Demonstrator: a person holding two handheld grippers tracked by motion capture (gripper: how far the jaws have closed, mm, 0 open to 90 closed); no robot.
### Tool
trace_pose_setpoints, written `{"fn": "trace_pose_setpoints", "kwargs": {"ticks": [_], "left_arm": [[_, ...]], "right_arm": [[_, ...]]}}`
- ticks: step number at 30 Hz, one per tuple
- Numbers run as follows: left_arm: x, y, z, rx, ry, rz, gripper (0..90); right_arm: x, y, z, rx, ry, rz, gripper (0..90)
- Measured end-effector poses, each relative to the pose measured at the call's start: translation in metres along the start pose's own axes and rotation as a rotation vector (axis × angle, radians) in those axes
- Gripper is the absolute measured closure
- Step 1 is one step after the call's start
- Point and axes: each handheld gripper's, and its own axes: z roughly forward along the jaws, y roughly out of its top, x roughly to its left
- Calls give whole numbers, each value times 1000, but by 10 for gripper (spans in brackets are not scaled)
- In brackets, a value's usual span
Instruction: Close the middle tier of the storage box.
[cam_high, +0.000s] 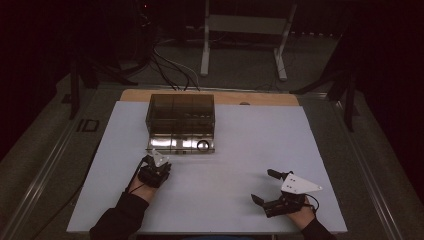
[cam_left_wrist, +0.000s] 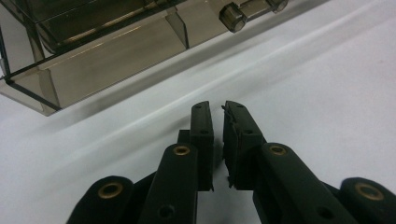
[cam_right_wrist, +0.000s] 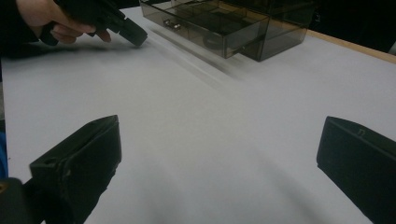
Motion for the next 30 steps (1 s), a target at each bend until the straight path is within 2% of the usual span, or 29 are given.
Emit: {"fn": "trace_pose_setpoints", "kwargs": {"ticks": [2, 10, 13, 30], "left_arm": [[1, 0, 0, -2, -14, 17, 900], [2, 0, -3, -12, -17, 27, 900], [1, 2, -8, -42, -4, 28, 900], [7, 7, -9, -70, 24, 38, 900]], "right_arm": [[0, 0, 0, -2, 0, 4, 0], [0, 0, 0, 0, 0, 1, 0], [0, 0, 0, 0, 0, 4, 0], [0, 0, 0, 5, 0, 7, 0]]}}
